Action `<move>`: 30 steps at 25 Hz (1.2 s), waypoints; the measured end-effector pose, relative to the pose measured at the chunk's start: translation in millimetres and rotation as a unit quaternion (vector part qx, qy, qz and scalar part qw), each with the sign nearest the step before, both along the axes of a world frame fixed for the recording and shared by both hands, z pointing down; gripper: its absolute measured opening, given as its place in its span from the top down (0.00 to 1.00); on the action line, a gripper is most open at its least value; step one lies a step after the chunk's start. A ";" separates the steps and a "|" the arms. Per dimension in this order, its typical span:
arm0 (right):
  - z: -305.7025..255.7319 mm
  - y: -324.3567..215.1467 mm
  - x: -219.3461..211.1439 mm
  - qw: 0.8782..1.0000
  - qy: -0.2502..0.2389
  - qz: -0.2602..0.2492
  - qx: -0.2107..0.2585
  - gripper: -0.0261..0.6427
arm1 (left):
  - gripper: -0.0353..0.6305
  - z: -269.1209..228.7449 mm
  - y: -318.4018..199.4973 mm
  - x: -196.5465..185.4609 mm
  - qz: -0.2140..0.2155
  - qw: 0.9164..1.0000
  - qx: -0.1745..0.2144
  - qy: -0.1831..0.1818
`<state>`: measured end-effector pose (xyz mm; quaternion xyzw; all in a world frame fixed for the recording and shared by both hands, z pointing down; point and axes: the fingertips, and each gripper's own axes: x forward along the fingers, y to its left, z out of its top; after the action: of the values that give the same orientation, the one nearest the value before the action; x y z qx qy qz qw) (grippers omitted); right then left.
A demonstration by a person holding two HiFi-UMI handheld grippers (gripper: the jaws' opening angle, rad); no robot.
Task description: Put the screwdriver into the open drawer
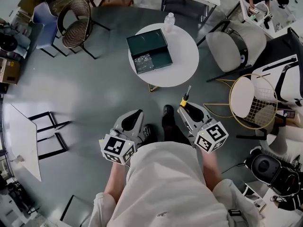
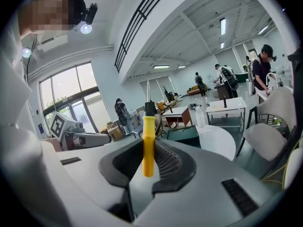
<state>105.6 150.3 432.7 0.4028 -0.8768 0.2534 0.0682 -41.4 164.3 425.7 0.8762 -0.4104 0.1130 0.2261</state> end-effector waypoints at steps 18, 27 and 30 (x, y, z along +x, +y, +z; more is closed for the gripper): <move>15.6 -72.5 55.3 0.995 -0.020 -0.097 -0.008 0.84 | 0.93 -4.8 -54.6 75.4 -0.078 0.997 -0.009 -0.017; 20.2 -89.0 53.3 0.993 -0.031 -0.116 -0.011 0.84 | 0.93 -4.3 -61.4 71.8 -0.102 0.994 -0.010 -0.029; 18.6 -92.3 42.4 0.993 -0.028 -0.117 -0.012 0.84 | 0.93 -5.3 -68.5 62.7 -0.099 0.995 -0.009 -0.028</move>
<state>148.0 58.0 451.3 0.2892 -0.9166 0.2650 0.0778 21.2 95.8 420.4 0.8258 -0.5000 0.1186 0.2324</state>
